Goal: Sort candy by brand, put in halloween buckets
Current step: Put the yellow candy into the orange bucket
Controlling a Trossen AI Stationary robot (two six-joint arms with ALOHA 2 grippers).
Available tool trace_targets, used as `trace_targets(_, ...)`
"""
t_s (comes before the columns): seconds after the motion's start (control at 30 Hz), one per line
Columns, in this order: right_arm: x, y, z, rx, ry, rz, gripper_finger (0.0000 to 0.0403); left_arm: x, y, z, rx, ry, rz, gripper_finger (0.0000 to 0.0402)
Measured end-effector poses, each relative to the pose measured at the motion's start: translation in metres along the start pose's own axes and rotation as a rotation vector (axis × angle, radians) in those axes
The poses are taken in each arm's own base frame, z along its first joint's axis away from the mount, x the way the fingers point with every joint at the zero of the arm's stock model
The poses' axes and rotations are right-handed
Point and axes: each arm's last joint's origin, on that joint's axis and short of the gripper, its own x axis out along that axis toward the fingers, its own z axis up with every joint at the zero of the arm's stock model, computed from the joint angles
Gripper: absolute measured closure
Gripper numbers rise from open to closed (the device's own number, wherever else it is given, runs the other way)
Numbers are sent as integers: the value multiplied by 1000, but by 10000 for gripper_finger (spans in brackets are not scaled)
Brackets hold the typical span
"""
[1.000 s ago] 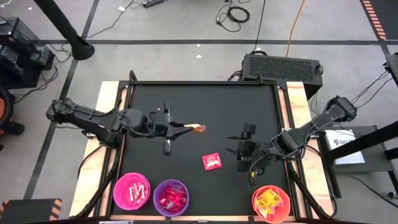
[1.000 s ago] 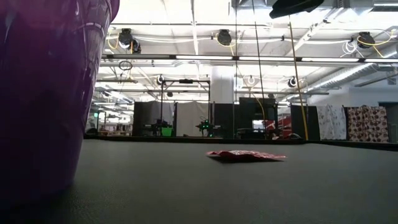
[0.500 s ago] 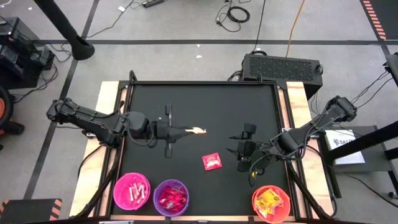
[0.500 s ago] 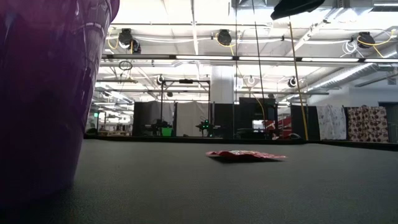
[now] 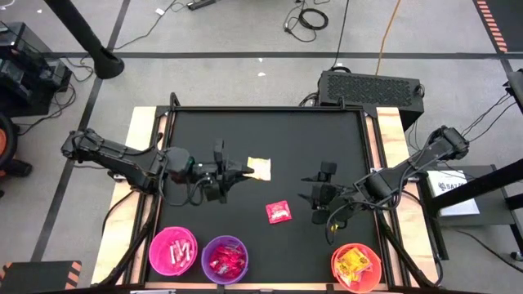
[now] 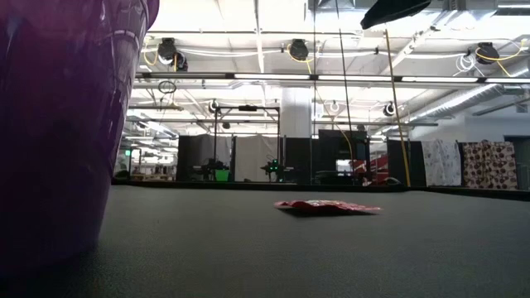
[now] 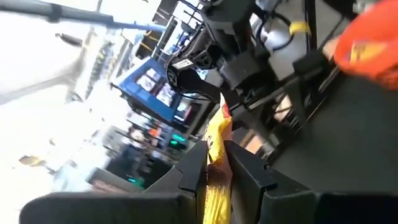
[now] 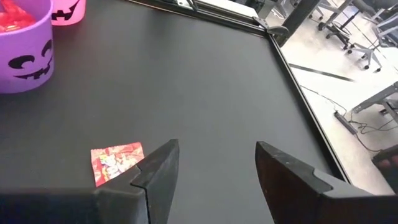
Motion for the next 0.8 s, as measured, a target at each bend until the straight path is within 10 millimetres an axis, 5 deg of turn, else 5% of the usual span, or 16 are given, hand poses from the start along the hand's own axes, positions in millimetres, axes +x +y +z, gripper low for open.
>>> trace_targets(0.43, -2, 2, 29, 125, -234, 57, 200, 0, -3, -2, -1072, 37, -13, 344)
trace_targets(0.8, 8, 16, 49, 184, -419, 174, 168, 2, -9, -3, -1153, 52, -74, 343)
